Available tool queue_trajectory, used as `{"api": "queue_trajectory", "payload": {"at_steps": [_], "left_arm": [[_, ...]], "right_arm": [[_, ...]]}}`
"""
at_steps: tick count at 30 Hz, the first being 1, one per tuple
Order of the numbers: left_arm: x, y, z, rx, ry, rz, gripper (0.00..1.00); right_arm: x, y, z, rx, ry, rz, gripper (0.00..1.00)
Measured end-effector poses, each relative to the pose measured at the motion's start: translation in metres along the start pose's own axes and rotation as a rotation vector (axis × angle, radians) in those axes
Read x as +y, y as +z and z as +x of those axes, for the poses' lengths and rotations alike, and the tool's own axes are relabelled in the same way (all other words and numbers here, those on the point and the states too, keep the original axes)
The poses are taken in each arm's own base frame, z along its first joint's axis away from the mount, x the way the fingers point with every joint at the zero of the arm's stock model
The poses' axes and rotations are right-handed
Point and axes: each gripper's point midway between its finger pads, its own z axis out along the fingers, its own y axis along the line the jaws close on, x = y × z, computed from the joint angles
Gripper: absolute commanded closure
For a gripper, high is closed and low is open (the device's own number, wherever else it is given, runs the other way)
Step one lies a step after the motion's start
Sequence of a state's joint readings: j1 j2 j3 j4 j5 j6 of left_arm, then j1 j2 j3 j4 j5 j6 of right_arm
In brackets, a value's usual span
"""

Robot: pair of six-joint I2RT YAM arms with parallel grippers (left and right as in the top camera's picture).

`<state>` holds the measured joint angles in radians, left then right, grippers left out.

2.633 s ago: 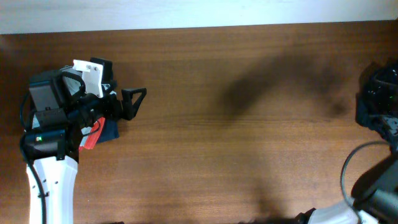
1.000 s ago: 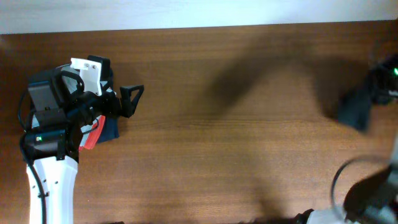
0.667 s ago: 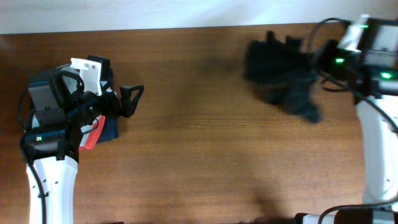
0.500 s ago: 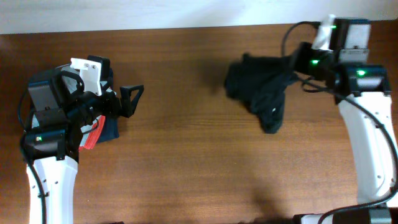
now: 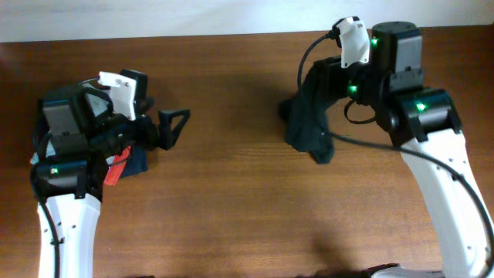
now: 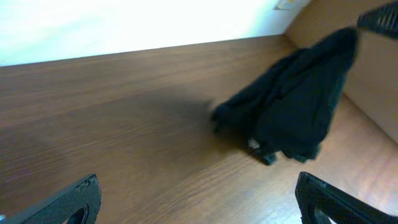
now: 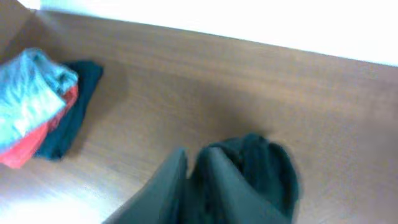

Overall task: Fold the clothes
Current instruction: 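Drag the black garment with the right gripper toward table center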

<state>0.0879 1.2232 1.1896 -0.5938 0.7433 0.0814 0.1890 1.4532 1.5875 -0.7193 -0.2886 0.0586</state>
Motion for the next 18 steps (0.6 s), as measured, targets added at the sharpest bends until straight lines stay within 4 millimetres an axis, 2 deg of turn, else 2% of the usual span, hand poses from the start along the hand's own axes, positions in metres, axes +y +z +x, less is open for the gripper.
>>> {"api": "queue_trajectory", "payload": {"at_steps": [1, 2, 3, 5, 6, 9, 12, 15, 18], "left_arm": [[-0.004, 0.002, 0.000, 0.003, 0.005, 0.010, 0.01], [-0.007, 0.003, 0.001, 0.007, 0.009, 0.019, 0.00], [-0.010, 0.005, 0.001, 0.010, 0.017, 0.028, 0.01], [-0.016, 0.008, 0.002, 0.016, 0.026, 0.043, 0.01], [-0.019, 0.009, 0.003, 0.019, 0.031, 0.050, 0.00], [-0.024, 0.012, 0.004, 0.026, 0.041, 0.062, 0.01], [-0.027, 0.014, 0.006, 0.035, 0.049, 0.061, 0.01], [-0.027, 0.016, 0.016, 0.074, 0.069, 0.042, 0.00], [-0.025, 0.020, 0.026, 0.122, 0.089, 0.004, 0.01]], "right_arm": [[0.000, -0.005, -0.003, -0.014, -0.008, 0.010, 0.88], [-0.002, -0.008, -0.005, -0.021, -0.009, 0.028, 0.93], [-0.008, -0.012, -0.005, -0.024, 0.011, 0.068, 0.96], [-0.021, -0.015, -0.003, -0.019, 0.054, 0.150, 0.96], [-0.029, -0.016, 0.000, -0.014, 0.077, 0.198, 0.96], [-0.045, -0.019, 0.008, 0.010, 0.118, 0.291, 0.85], [-0.052, -0.022, 0.020, 0.051, 0.141, 0.339, 0.76], [-0.058, -0.023, 0.048, 0.161, 0.198, 0.382, 0.74], [-0.062, -0.014, 0.079, 0.289, 0.263, 0.402, 0.72]]}}
